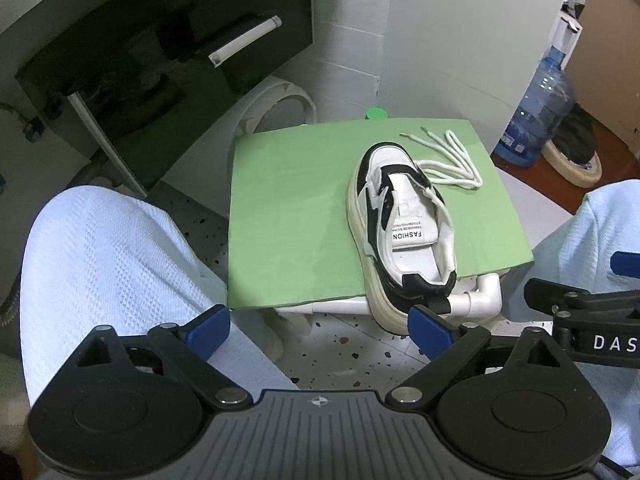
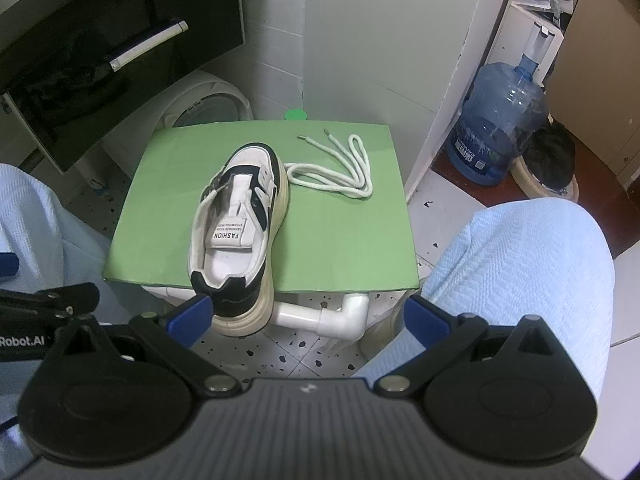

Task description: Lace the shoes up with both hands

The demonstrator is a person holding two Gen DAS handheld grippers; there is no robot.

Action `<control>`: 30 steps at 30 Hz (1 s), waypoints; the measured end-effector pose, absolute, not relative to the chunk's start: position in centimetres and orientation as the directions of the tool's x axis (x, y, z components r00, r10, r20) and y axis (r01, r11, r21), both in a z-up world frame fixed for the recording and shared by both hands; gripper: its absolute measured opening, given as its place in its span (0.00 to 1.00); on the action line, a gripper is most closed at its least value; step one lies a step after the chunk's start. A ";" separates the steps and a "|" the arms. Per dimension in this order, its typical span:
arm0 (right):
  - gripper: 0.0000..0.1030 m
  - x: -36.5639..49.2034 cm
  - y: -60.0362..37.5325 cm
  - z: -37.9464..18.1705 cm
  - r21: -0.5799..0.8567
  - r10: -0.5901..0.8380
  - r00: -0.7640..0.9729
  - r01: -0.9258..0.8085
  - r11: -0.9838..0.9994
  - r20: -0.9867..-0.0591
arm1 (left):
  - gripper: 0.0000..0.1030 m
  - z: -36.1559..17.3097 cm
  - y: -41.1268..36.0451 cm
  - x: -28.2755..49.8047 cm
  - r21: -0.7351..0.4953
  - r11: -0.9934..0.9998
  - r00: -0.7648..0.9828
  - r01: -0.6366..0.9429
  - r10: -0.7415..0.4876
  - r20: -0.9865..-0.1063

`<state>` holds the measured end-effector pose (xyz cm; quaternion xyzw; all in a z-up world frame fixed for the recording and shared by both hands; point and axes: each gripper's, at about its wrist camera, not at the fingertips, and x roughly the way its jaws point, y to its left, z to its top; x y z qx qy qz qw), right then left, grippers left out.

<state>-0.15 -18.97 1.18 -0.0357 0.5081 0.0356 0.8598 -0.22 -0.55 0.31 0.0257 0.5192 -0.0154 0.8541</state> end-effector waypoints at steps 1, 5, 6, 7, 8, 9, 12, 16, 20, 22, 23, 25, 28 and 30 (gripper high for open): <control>1.00 -0.2 -19.0 1.2 -0.025 0.025 0.481 -0.098 0.995 -0.876 | 0.92 0.3 -0.6 -0.2 0.030 0.998 0.461 0.055 0.002 -0.887; 1.00 -0.2 -19.0 1.2 -0.023 0.027 0.482 -0.096 0.995 -0.875 | 0.92 0.4 -0.8 -0.3 0.040 0.998 0.468 0.057 0.009 -0.884; 1.00 -0.2 -19.1 1.2 -0.022 0.027 0.482 -0.096 0.995 -0.876 | 0.92 0.4 -0.8 -0.4 0.042 0.997 0.470 0.057 0.010 -0.883; 1.00 -0.2 -19.1 1.2 -0.022 0.027 0.483 -0.095 0.995 -0.875 | 0.92 0.5 -0.8 -0.3 0.043 0.997 0.471 0.057 0.011 -0.882; 1.00 -0.2 -19.1 1.2 -0.023 0.026 0.483 -0.095 0.995 -0.875 | 0.93 0.5 -0.8 -0.3 0.043 0.997 0.472 0.058 0.011 -0.881; 1.00 -0.2 -19.1 1.3 -0.023 0.025 0.484 -0.094 0.995 -0.875 | 0.93 0.5 -0.8 -0.3 0.048 0.997 0.472 0.058 0.015 -0.882; 1.00 -0.2 -19.1 1.4 -0.029 0.022 0.490 -0.095 0.995 -0.871 | 0.93 0.6 -0.7 -0.1 0.051 0.997 0.475 0.054 0.020 -0.880; 1.00 -0.2 -19.2 1.7 -0.036 0.016 0.501 -0.092 0.995 -0.865 | 0.93 1.3 -0.2 0.0 0.050 0.998 0.507 0.038 0.023 -0.862; 1.00 0.0 -19.5 2.0 -0.028 0.021 0.506 -0.089 0.996 -0.862 | 0.93 2.3 -0.2 0.0 0.074 0.997 0.544 0.031 0.045 -0.838; 1.00 0.2 -19.6 2.2 -0.020 0.029 0.507 -0.090 0.996 -0.862 | 0.93 2.7 -0.3 0.2 0.070 0.997 0.551 0.044 0.034 -0.834; 1.00 0.2 -19.6 2.4 -0.016 0.033 0.508 -0.092 0.996 -0.861 | 0.93 2.9 -0.4 0.2 0.065 0.996 0.556 0.052 0.025 -0.831; 1.00 0.2 -19.7 2.7 -0.008 0.042 0.513 -0.096 0.995 -0.858 | 0.93 3.2 -0.7 0.3 0.075 0.995 0.564 0.067 0.024 -0.825; 1.00 0.4 -19.8 3.2 0.002 0.053 0.515 -0.098 0.995 -0.856 | 0.93 3.5 -1.1 0.6 0.097 0.991 0.559 0.093 0.029 -0.829; 1.00 0.6 -19.8 3.7 0.005 0.054 0.511 -0.097 0.995 -0.858 | 0.93 3.7 -1.1 1.0 0.085 0.989 0.545 0.121 0.005 -0.838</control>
